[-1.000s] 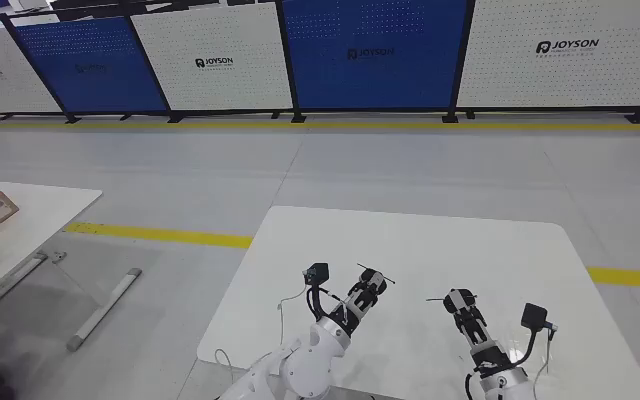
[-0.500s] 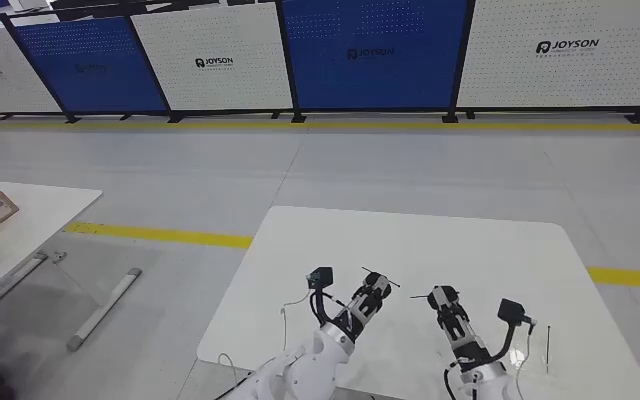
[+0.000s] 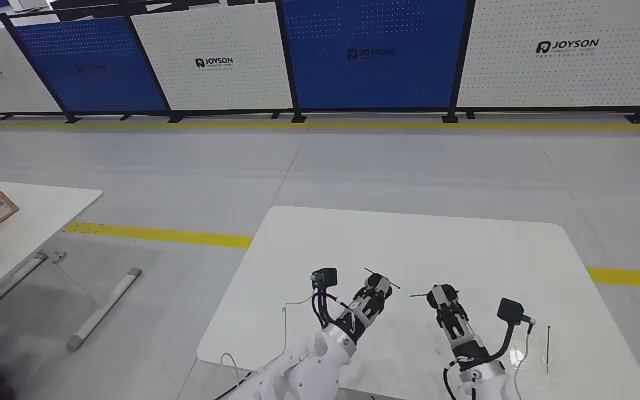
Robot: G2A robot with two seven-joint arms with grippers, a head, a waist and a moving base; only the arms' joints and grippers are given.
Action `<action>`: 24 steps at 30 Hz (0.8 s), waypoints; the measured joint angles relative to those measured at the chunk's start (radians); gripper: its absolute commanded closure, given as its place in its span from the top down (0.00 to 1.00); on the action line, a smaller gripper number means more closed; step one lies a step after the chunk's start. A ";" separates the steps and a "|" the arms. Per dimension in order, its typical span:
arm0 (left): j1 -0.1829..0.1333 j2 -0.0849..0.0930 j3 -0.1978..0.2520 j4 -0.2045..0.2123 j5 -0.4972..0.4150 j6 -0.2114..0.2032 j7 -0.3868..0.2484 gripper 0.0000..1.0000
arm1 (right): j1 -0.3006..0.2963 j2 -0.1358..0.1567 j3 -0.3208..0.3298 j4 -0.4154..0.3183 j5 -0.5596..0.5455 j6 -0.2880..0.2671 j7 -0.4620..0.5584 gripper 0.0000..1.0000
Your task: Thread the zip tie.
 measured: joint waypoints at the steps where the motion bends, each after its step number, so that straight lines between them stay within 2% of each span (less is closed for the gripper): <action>1: 0.003 0.002 -0.001 -0.003 0.025 0.007 -0.008 0.00 | 0.000 0.000 0.000 0.000 0.000 0.000 0.000 0.00; 6: 0.025 0.007 -0.017 -0.022 0.063 0.014 -0.028 0.00 | 0.000 0.000 0.000 0.000 0.000 0.000 0.000 0.00; 11: 0.025 0.007 -0.017 -0.023 0.061 0.013 -0.028 0.00 | 0.000 -0.001 0.002 0.002 0.001 0.002 -0.001 0.00; 17: 0.025 0.007 -0.017 -0.023 0.061 0.013 -0.028 0.00 | 0.009 -0.011 -0.011 0.040 0.007 0.009 0.011 0.00; 24: 0.025 0.007 -0.017 -0.023 0.061 0.013 -0.028 0.00 | 0.024 -0.020 -0.028 0.056 0.012 -0.015 0.001 0.00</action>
